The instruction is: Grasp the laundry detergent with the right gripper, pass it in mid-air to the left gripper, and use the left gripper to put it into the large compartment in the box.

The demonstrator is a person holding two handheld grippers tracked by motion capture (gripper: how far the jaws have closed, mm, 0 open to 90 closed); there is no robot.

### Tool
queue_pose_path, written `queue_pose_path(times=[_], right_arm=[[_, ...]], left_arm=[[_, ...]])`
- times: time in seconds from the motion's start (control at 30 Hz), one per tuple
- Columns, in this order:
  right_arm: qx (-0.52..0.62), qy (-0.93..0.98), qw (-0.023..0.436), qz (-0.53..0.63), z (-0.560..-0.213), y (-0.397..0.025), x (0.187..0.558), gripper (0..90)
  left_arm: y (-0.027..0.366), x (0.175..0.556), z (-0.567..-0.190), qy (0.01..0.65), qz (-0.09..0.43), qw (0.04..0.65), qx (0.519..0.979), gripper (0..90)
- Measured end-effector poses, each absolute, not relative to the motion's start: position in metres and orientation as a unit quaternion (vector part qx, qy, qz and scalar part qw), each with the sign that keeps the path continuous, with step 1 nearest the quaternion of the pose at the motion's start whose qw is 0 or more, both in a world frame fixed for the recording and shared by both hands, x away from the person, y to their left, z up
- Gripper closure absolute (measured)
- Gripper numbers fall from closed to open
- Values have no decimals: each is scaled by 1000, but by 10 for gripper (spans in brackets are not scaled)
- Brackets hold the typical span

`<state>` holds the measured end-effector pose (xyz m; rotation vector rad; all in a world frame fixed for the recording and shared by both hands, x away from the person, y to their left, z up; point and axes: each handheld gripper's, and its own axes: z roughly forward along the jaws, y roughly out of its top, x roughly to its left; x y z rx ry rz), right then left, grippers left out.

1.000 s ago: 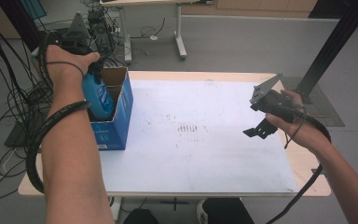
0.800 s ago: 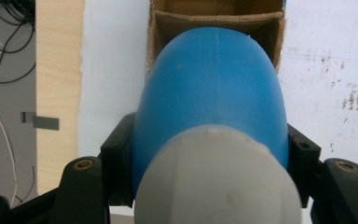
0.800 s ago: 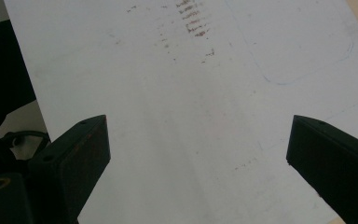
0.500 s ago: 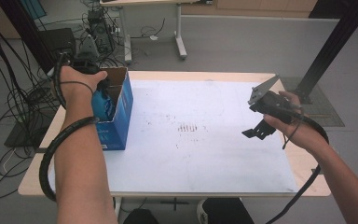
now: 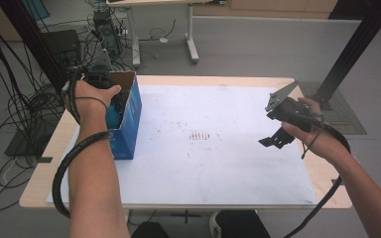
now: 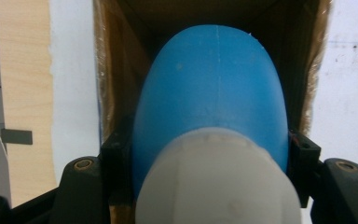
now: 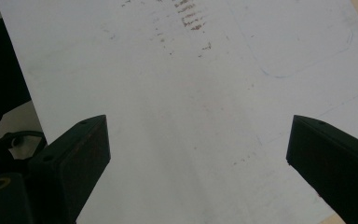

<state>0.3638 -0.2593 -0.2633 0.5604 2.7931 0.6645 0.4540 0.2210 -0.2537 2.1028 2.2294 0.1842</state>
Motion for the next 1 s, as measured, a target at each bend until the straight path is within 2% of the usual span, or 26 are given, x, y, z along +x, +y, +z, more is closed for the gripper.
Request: queue_pose_path(times=[0.4, 1.0], right_arm=[[190, 950, 113, 220, -261, -262, 365, 61], [191, 950, 115, 221, -262, -262, 366, 61]], left_arm=[[221, 454, -275, 721, 58, 29, 689, 373], [222, 453, -277, 720, 58, 33, 691, 371]])
